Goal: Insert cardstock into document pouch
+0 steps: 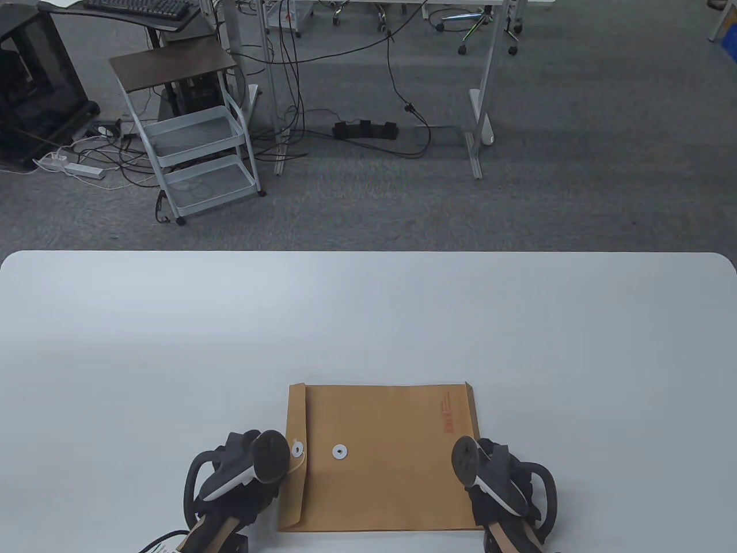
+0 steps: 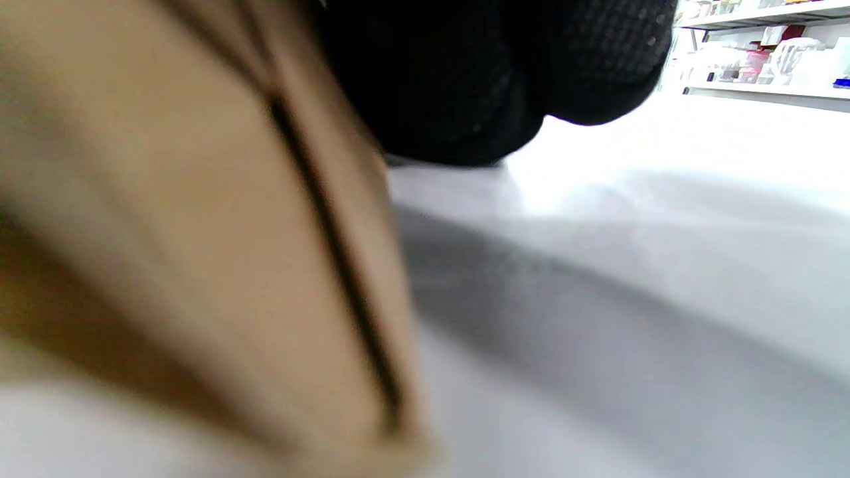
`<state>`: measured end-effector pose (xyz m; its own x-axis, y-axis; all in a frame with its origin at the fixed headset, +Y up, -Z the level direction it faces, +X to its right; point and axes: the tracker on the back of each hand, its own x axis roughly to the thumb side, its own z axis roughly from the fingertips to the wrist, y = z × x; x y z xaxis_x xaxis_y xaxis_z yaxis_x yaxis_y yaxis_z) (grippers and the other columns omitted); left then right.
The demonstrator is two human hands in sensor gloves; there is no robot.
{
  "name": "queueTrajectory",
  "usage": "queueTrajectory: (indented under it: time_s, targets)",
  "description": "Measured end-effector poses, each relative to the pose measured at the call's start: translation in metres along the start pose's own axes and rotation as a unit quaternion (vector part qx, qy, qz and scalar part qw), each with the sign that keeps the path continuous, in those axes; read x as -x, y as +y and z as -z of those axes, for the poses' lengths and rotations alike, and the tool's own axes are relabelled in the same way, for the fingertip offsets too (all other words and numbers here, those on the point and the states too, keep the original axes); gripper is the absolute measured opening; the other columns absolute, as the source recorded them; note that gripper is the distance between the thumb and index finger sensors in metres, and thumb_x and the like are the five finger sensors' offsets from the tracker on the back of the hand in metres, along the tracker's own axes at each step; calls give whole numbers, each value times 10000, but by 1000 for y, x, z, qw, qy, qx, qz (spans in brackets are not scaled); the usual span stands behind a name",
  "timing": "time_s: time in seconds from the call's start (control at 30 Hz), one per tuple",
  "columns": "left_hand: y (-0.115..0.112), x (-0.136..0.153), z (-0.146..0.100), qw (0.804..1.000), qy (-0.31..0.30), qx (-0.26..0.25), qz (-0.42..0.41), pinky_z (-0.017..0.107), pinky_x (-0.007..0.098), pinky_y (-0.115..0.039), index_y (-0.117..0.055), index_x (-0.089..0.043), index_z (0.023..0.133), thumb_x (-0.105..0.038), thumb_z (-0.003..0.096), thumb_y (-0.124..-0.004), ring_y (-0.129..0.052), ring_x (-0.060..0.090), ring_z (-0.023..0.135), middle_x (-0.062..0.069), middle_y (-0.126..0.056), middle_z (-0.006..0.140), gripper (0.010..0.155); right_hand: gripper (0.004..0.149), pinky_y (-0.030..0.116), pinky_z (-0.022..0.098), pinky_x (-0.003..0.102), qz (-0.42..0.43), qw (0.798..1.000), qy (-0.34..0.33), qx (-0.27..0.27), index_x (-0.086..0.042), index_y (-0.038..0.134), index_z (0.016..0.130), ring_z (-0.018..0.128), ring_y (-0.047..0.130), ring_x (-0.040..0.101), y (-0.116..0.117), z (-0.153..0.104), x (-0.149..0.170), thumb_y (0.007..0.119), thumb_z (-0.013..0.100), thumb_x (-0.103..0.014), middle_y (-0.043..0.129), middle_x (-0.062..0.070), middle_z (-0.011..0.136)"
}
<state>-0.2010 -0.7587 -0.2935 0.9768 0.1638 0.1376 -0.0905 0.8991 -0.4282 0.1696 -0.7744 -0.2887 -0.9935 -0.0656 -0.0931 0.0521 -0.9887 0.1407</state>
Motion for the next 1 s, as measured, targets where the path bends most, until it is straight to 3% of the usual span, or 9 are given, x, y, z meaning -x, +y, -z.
queueTrajectory:
  time_s: [0.13,0.23,0.33,0.43,0.57,0.67,0.83,0.93,1.0]
  targets:
    - [6,7,4,997,-4,48,-60,688,752,-485,-708,-75,1089,-313,685,-677,-666,546,911,283,-614,1098,470,195,792,437,406,-3,1000,1,0,11,646,969,435,931,161,0,0,-1,528,850,-90,841,113,672]
    - [8,3,6,993,-6,74,-88,677,763,-496,-678,-1,1115,-438,679,-658,-692,557,880,326,-633,1075,618,195,792,438,406,-3,1000,1,0,11,646,969,435,931,161,0,0,0,527,850,-90,842,112,672]
    - [8,-10,10,998,4,68,1,680,747,-542,-673,-26,1104,-406,618,-805,-745,519,872,288,-681,1058,631,195,792,438,405,-3,1000,1,0,11,645,969,435,931,161,0,0,0,527,851,-89,841,112,672]
    - [4,-24,11,995,17,38,90,681,734,-577,-690,-69,1078,-392,590,-849,-777,491,865,254,-707,1049,606,195,793,438,405,-4,1000,2,0,11,644,970,435,932,161,0,0,-1,525,853,-89,841,112,673]
    - [0,-35,13,990,43,16,132,684,714,-603,-756,-135,989,-293,633,-788,-797,473,861,224,-729,1044,391,194,793,438,405,-4,1000,2,0,10,644,970,435,931,161,-1,0,-1,526,852,-89,841,112,673]
    - [2,-38,14,989,40,41,140,684,727,-601,-739,-133,996,-266,651,-742,-791,493,886,248,-716,1066,370,194,793,438,405,-4,1000,2,0,10,644,970,437,931,160,0,0,-1,525,853,-88,842,112,673]
    - [26,-30,11,996,9,63,-56,667,733,-665,-612,-73,1027,-186,683,-619,-892,512,884,250,-802,1056,362,194,792,439,406,-5,1000,2,-1,10,643,971,437,931,160,-1,0,-1,523,855,-88,841,112,674]
    - [35,-21,13,973,-17,75,-216,656,680,-721,-601,-17,1015,-180,677,-610,-975,412,803,195,-877,960,375,193,792,439,406,-6,1000,1,-1,12,643,971,437,931,161,-1,-1,-1,521,856,-85,840,113,675]
    - [36,-17,16,945,-36,97,-310,656,659,-727,-584,-28,1028,-182,675,-626,-980,373,784,163,-885,939,388,193,792,439,406,-5,1000,1,-1,11,642,971,437,931,161,-1,-1,-1,520,857,-85,841,112,674]
